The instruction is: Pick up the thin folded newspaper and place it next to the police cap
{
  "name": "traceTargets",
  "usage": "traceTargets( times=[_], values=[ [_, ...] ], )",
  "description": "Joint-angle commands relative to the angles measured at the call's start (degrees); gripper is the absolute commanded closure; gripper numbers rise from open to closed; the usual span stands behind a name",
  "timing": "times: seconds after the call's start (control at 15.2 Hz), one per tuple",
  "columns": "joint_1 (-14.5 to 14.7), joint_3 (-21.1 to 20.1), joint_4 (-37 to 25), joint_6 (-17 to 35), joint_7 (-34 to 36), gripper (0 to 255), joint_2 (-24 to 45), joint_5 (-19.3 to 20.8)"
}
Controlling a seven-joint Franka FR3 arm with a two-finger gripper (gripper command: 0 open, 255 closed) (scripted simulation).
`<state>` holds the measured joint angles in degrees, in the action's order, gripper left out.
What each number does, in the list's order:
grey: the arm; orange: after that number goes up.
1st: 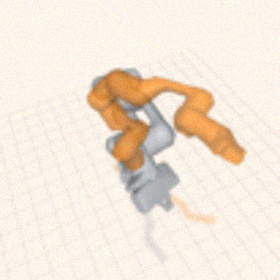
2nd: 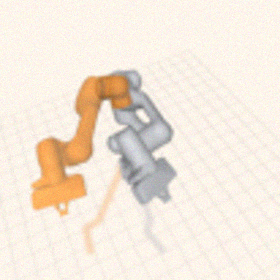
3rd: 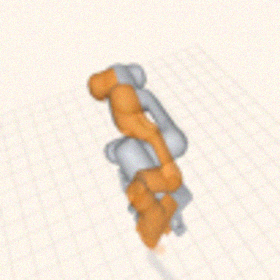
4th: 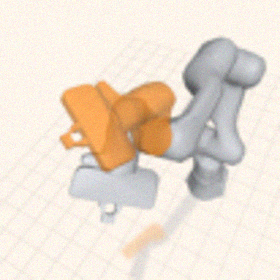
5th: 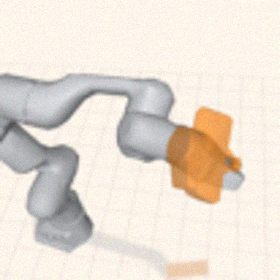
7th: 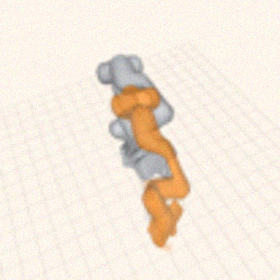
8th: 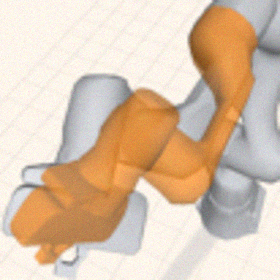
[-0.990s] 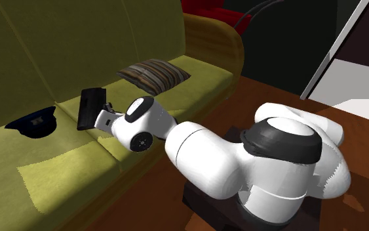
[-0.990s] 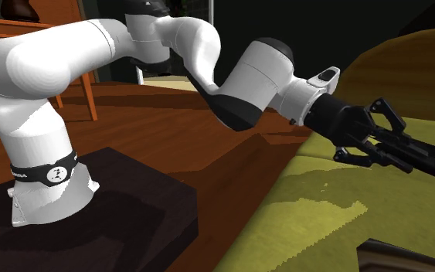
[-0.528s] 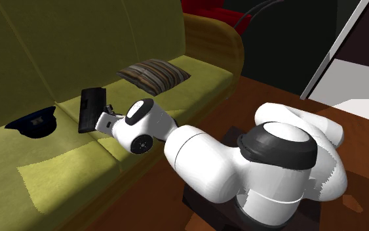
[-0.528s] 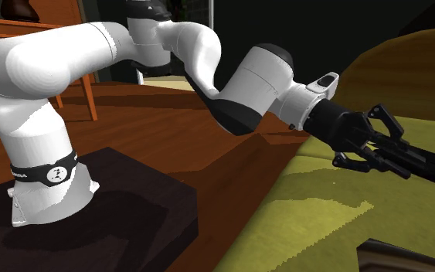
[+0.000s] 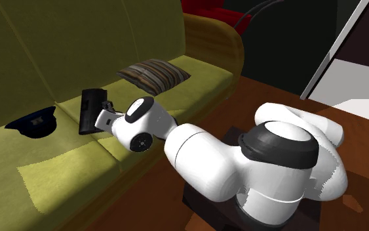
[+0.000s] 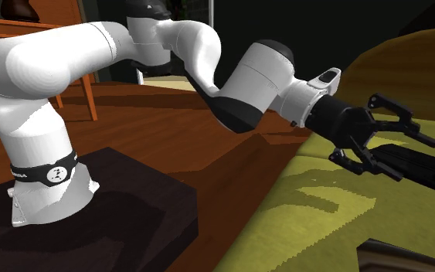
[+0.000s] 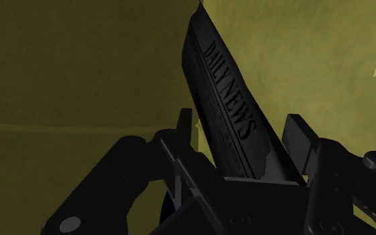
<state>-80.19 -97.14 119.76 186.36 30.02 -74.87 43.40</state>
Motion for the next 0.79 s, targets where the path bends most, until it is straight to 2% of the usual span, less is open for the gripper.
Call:
traceTargets(
  times=[0.0,0.2,0.73],
  values=[
    [2.02,-0.35,1.86,-0.23,-0.19,0,0.59,0.51],
    [8.49,1.07,6.91,-2.24,-0.65,0,3.2,1.32],
    [8.49,1.07,6.91,-2.24,-0.67,0,3.19,1.3]
  ],
)
